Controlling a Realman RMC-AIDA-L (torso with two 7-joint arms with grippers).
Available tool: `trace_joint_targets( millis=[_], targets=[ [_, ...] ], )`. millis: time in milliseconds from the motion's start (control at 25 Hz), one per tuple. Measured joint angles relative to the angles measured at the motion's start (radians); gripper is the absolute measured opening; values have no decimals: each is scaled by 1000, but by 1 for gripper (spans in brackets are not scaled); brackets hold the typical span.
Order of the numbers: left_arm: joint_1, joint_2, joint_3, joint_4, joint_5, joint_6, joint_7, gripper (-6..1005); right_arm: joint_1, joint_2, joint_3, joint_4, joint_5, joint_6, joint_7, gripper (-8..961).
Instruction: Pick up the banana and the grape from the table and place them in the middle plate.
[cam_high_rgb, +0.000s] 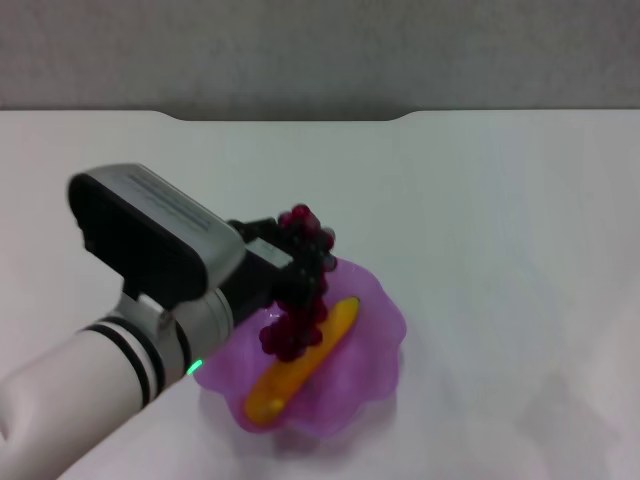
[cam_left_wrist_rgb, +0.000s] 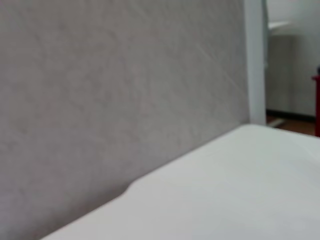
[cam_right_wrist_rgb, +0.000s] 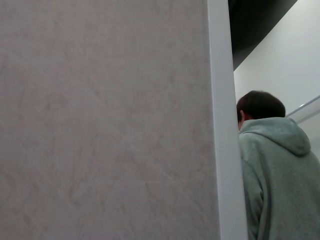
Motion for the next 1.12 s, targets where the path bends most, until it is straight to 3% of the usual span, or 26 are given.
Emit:
trace_joint_targets(
  millis=[320,560,760,880,1080,1120],
  targets=[
    [-13,0,13,16,6,-39,58,230,-1,0,0,2,1,3,0,0],
    [11,1,13,-22,7,-28,67,289,-2,0,0,2,2,5,0,0],
    [28,2,7,-42,7,-2,69,486,-2,0,0,2,2,7,0,0],
    [56,3,4,-48,6,77,70,623,-3,0,0,3,2,7,0,0],
    [157,3,15,-39,1,379,70,885,-5,0,0,11,2,4,0,0],
    [179,3,19,-24,1,457,68,871,-6,0,0,13,2,4,0,0]
  ],
)
